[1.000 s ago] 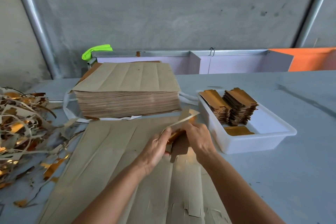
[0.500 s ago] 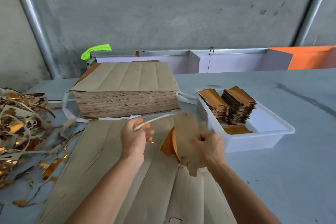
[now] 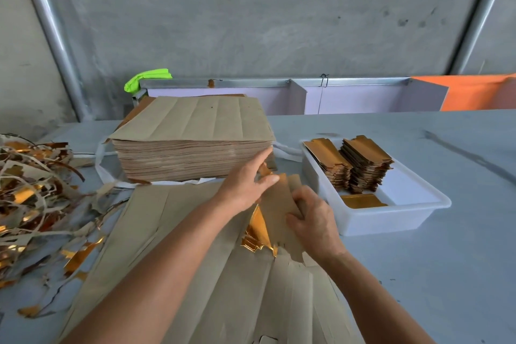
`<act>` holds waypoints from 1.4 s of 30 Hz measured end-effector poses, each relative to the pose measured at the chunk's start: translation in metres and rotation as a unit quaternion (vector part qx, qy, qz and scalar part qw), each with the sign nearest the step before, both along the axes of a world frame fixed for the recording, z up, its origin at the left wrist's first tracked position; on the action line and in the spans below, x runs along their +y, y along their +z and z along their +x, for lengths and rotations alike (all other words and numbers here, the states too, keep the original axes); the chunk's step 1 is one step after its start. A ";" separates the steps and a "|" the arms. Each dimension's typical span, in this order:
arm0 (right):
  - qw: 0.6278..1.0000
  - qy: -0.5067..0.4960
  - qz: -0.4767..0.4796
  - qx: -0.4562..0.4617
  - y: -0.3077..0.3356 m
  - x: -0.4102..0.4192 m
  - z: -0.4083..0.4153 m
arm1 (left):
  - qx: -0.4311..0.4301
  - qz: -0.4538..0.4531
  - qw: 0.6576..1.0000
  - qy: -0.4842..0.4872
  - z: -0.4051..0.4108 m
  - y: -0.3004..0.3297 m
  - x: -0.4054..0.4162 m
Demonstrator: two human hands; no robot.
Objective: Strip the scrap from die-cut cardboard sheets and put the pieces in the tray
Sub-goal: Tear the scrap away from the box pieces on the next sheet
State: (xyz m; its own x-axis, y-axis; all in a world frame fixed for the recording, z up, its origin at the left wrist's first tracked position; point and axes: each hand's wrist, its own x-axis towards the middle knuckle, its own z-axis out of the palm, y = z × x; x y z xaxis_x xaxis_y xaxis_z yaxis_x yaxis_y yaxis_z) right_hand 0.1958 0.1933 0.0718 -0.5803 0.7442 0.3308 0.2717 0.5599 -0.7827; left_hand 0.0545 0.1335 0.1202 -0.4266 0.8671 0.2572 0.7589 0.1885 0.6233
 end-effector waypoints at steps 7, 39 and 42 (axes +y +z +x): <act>0.974 -0.021 -0.225 0.027 -0.001 0.010 0.004 | -0.054 0.034 0.997 0.042 -0.003 -0.012 0.003; 0.990 -0.096 -0.037 -0.101 -0.007 -0.039 -0.042 | -0.391 0.038 0.911 -0.122 0.027 -0.003 -0.024; 0.992 -0.086 -0.051 -0.073 -0.009 -0.026 -0.027 | -0.351 0.142 0.925 0.010 0.015 0.006 -0.026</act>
